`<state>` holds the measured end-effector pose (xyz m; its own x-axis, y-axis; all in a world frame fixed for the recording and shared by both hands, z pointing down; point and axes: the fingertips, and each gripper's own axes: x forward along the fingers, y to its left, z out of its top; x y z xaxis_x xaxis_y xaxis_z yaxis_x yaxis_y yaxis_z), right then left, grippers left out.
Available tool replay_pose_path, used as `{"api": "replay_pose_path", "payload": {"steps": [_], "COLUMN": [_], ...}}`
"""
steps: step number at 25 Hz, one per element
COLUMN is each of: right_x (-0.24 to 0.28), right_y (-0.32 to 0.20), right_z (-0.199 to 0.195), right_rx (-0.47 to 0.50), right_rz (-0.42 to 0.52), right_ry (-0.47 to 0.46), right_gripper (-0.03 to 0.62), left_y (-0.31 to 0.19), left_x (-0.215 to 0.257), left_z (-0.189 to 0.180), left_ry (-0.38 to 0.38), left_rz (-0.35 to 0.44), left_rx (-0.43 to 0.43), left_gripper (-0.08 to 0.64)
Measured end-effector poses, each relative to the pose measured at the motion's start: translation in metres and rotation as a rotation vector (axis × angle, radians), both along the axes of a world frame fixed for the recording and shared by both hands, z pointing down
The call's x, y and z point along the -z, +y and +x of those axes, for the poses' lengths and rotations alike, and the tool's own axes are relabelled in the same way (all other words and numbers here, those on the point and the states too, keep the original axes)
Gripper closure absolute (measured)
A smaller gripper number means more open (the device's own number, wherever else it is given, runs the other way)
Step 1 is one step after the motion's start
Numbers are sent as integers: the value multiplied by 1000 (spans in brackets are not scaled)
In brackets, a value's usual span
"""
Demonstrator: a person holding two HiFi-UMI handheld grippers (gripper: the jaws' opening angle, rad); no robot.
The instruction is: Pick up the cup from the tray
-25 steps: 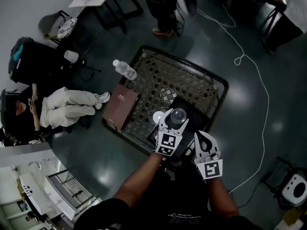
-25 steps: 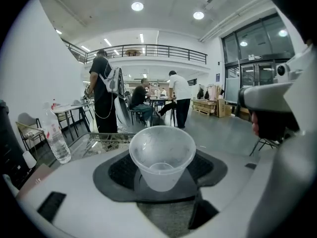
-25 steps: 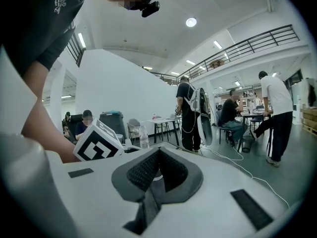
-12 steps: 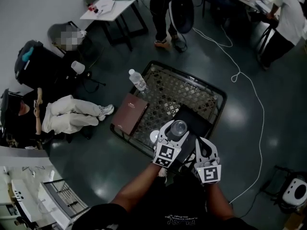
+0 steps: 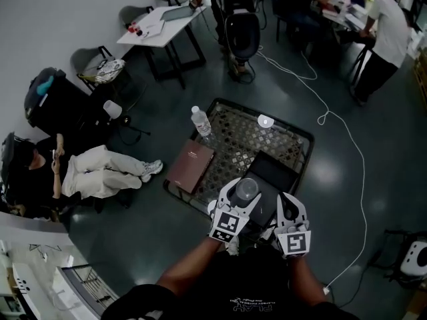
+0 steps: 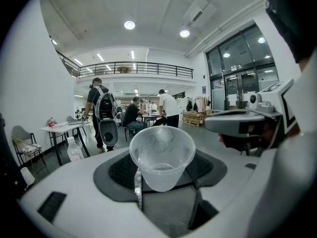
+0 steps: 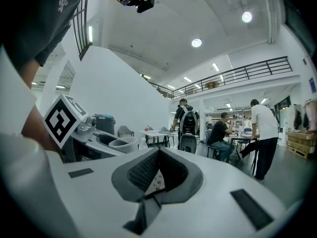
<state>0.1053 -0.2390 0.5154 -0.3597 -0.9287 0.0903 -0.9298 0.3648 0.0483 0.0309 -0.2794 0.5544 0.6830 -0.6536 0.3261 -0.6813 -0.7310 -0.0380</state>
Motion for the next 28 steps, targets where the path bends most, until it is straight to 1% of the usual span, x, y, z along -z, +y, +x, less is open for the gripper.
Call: {"api": "replay_pose_path", "payload": {"steps": [3,7,13,16,19,24,28], "right_x": [4,12,18,26,26,35,40], "right_y": [7,16,37,45,60,73,77], "right_z": [-9,-18,-33,-42,-45,-36,-27], "right_rx": [-14,-34,-58,-73,-70,-61,-37], "right_rz": [18,37,48,58,42,56,62], "right_ry": [15,25,35,34,39,35,31], "right_gripper": [584,584,584,584,584,584,584], "left_y": [8,25,45,53,64,78,84], "left_x": [10,19,29,35,39,46,47], "left_z": [-8,-9,-19,-25,-26,-20,-14], "left_ry": [16,44,75,80,79,74,70], "left_rz": [12,24,33,37,44,57,53], "left_rx": [-30,-96,-134,-143,-149,-141,-113], "left_gripper": [258,258,258,258,258,258,258]}}
